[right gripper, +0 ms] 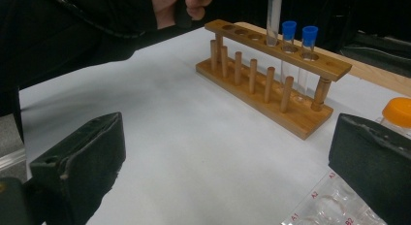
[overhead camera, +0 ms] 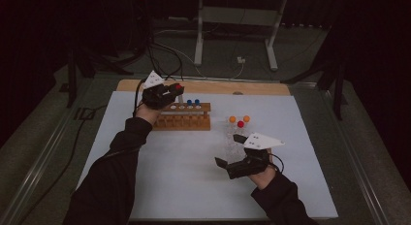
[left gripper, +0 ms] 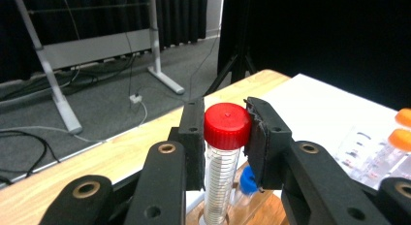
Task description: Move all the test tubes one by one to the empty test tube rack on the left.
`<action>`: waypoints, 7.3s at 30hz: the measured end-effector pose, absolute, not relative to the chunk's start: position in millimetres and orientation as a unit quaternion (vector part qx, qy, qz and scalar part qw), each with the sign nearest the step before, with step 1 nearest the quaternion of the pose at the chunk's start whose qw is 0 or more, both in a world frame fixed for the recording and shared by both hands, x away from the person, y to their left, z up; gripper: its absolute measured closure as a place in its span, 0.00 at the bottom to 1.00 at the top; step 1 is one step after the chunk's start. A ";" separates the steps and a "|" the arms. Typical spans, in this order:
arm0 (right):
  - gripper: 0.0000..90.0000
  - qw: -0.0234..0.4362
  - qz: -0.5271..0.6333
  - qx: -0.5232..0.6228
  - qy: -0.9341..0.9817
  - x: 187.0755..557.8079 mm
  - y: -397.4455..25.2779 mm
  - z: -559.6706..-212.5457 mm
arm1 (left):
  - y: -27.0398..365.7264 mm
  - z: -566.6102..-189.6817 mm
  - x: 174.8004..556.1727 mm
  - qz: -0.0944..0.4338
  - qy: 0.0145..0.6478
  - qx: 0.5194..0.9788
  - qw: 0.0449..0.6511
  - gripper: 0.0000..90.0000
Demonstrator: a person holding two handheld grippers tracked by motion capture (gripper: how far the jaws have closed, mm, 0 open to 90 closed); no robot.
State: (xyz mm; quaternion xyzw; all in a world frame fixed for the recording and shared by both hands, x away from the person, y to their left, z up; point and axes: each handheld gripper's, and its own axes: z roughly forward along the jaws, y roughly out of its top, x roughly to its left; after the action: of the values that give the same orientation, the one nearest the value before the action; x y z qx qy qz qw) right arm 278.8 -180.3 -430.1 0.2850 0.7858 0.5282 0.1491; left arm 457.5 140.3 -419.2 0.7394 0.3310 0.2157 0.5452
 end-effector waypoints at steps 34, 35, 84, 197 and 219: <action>0.00 0.146 0.527 0.284 0.787 278.3 -183.0 -429.6 | 135.5 -454.8 460.1 0.193 0.349 0.760 0.513 0.78; 0.00 0.146 0.527 0.285 0.787 278.1 -183.1 -429.0 | 136.8 -453.8 459.4 0.188 0.346 0.760 0.517 0.76; 0.71 0.208 0.427 0.408 0.780 345.5 -226.7 -460.6 | 125.9 -445.9 346.2 0.086 0.224 0.805 0.542 0.02; 0.50 0.163 0.499 0.269 0.808 291.3 -152.5 -433.5 | 115.5 -406.1 349.2 0.094 0.162 0.816 0.547 0.80; 0.01 0.137 0.518 0.271 0.800 292.2 -155.7 -431.5 | 173.9 -367.6 398.6 0.186 0.243 0.783 0.542 0.80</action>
State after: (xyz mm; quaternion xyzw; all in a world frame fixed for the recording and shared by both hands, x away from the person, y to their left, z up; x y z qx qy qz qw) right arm 292.2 -155.7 -431.5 0.2705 0.7996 0.5183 0.1371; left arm 398.6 173.9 -367.6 0.7827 0.2433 0.1859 0.5418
